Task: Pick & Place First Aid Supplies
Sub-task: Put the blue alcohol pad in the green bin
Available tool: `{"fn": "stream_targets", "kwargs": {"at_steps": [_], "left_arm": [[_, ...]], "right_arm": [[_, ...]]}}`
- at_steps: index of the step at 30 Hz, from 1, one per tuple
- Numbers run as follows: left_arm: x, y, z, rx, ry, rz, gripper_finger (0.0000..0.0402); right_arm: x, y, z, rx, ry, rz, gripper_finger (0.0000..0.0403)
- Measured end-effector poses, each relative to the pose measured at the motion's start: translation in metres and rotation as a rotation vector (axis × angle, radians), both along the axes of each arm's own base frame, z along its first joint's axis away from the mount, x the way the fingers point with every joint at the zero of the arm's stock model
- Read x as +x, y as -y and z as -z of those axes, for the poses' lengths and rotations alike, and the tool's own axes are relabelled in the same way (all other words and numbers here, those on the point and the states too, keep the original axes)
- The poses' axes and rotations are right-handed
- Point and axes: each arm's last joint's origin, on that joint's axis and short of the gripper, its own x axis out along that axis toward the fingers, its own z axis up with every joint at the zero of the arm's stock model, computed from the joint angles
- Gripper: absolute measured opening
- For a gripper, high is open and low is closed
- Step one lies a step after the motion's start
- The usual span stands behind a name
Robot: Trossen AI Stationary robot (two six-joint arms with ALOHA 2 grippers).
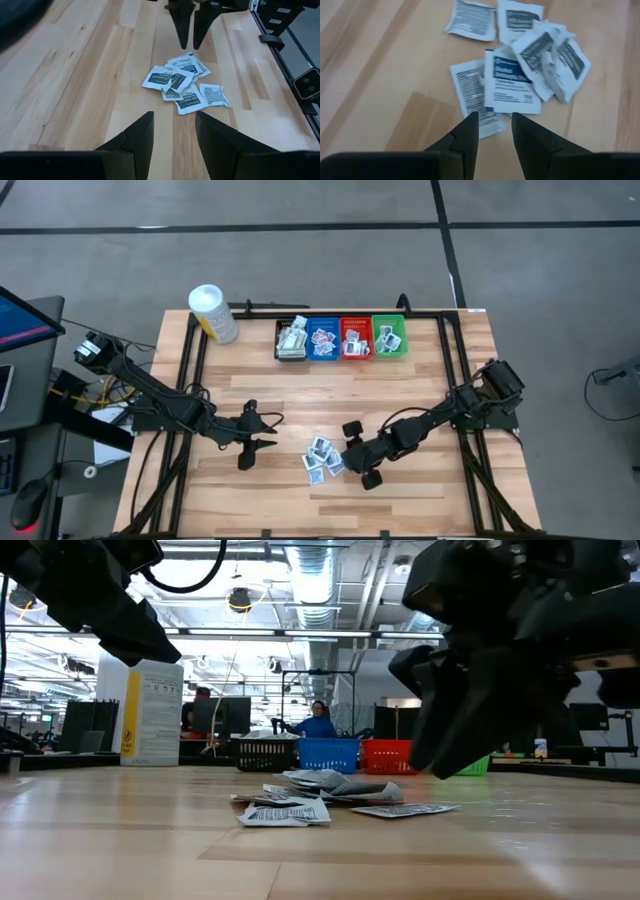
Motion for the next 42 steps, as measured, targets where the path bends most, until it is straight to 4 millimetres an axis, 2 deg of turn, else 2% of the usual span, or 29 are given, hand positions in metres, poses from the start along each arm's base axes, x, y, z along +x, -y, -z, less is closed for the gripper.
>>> {"fn": "stream_targets", "kwargs": {"at_steps": [11, 21, 33, 37, 42], "left_arm": [[0.000, -0.001, 0.000, 0.009, 0.005, -0.016, 0.0145], [0.000, -0.001, 0.000, 0.009, 0.005, -0.016, 0.0145], [0.000, -0.001, 0.000, 0.011, 0.002, -0.016, 0.0145], [0.000, -0.001, 0.000, 0.011, 0.002, -0.016, 0.0145], [0.000, -0.001, 0.001, 0.013, -0.001, -0.016, 0.0145]], "right_arm": [[0.002, -0.003, -0.002, -0.045, 0.045, -0.080, 0.0111], [0.013, -0.007, 0.025, -0.034, 0.036, -0.083, 0.0111], [0.017, -0.004, 0.022, -0.088, 0.062, -0.028, 0.0109], [0.017, -0.004, 0.022, -0.086, 0.062, -0.031, 0.0089], [0.017, -0.005, 0.021, -0.082, 0.062, -0.034, 0.0037]]}}
